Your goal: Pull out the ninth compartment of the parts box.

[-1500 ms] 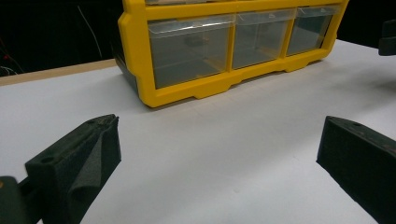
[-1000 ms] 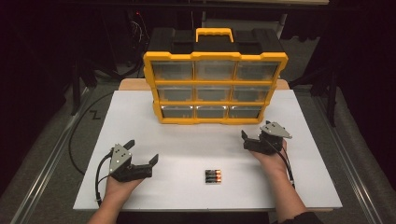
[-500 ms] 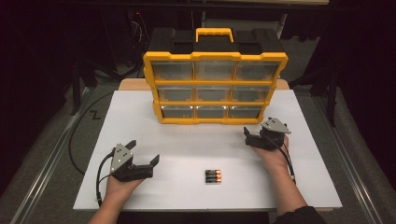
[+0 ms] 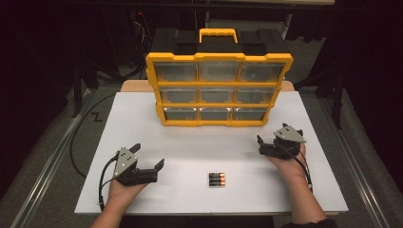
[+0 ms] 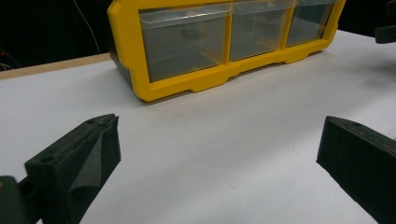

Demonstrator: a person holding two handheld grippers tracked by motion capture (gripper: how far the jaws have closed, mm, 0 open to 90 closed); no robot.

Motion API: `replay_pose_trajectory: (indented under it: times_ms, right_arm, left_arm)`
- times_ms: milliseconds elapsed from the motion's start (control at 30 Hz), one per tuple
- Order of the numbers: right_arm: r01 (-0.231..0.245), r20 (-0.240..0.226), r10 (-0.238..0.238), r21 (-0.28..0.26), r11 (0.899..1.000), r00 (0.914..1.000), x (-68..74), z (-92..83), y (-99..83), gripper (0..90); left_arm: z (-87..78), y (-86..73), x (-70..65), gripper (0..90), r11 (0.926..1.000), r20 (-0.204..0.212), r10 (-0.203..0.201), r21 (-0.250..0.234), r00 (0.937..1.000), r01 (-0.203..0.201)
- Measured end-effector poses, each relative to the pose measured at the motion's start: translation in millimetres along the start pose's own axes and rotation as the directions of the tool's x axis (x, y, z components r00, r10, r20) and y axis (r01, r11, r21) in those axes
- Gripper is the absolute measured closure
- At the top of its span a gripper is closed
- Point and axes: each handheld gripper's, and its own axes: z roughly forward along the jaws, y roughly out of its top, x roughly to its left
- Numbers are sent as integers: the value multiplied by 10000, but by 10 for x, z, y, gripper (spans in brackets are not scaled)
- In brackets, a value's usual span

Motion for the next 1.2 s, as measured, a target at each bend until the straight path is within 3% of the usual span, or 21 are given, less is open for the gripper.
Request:
replay_pose_trajectory:
  times_ms: [67, 200, 667, 933, 1200]
  right_arm:
    - [482, -2, -482, 111, 9988, 9988, 51, 11, -2, 19]
    - [961, -21, -961, 235, 9951, 9954, 104, 12, -1, 19]
    - [1739, -295, -1730, 302, 9843, 9845, 175, -2, 3, 12]
    - [2301, -94, -2299, 195, 9730, 9732, 179, -25, 7, 12]
    - [3124, 76, -3128, 359, 9493, 9498, 230, 7, -15, 11]
  left_arm:
    - [1, 2, -1, 2, 10000, -16, -44, -20, 10000, 44]
    - [-10, 7, 0, 2, 10000, -46, -41, -74, 10000, 41]
    - [-26, 11, 1, 2, 9999, -18, -73, -133, 10000, 73]
    - [-39, 13, -16, 2, 9997, -48, -27, -238, 10000, 26]
    - [-32, 17, -12, 2, 9998, -98, 44, -185, 9999, -46]
